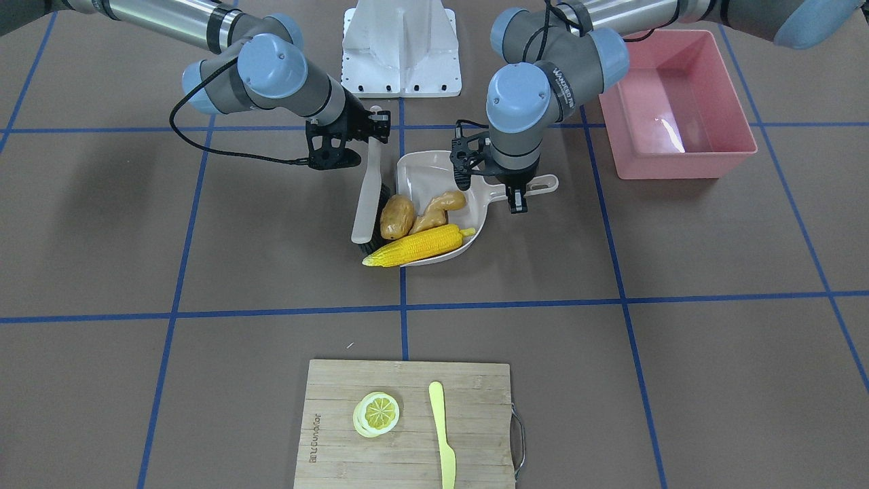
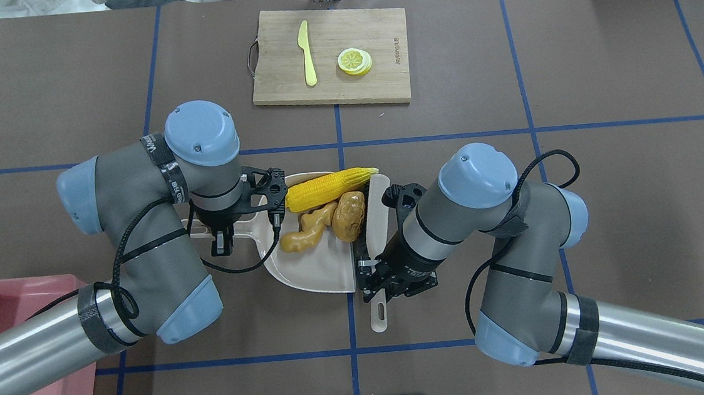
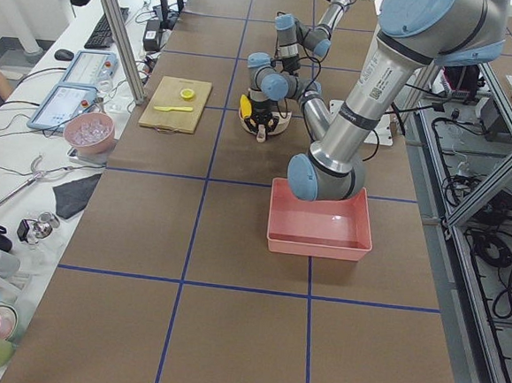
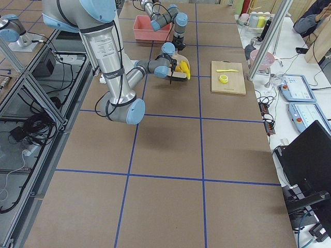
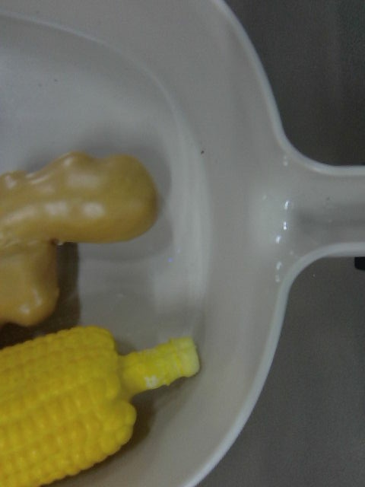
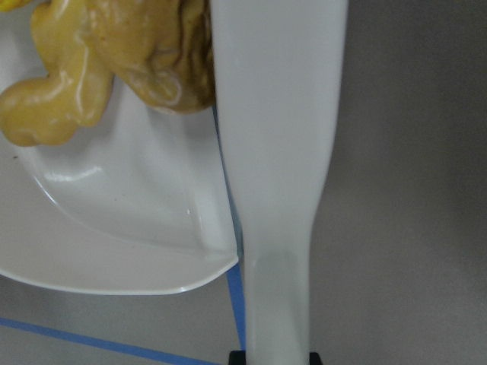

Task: Sweep and dump trash into bin
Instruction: 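Sweep the potato into the dustpan with the right gripper's brush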

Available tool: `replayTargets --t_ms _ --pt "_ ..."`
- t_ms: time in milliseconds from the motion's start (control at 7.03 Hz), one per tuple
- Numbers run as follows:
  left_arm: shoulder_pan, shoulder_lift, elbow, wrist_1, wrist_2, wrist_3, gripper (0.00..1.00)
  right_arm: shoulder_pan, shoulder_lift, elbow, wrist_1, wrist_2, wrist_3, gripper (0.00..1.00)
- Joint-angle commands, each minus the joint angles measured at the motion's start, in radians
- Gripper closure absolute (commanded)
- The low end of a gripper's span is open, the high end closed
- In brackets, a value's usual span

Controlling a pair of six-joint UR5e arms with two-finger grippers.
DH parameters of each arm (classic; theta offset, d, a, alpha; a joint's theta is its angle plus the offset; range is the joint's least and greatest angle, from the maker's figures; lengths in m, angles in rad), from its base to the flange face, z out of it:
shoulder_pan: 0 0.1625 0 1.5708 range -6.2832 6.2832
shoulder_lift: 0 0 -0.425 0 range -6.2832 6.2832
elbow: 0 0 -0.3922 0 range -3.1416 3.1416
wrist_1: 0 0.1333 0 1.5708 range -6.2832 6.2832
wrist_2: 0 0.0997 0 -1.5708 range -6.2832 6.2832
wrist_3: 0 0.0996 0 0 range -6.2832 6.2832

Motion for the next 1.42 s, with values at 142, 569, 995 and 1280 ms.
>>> replayTargets --t_ms 142,569,995,1280 --pt "0.0 0.001 0.0 0.0 0.0 0.002 1.0 -0.021 0.04 -0.023 -0.002 -0.027 0.029 1.0" --pt "-0.003 0.001 -0.003 -0.012 -0.003 -0.001 1.0 -0.026 0.076 -0.027 -0.003 -0.027 0.075 1.0" --pt "-0.012 0.001 -0.014 -0.032 -0.006 -0.002 1.0 -0.04 0.115 -0.041 -0.005 -0.049 0.114 1.0" --pt "-0.014 0.001 -0.014 -0.034 -0.006 -0.004 1.0 -0.044 0.122 -0.043 -0.005 -0.061 0.125 1.0"
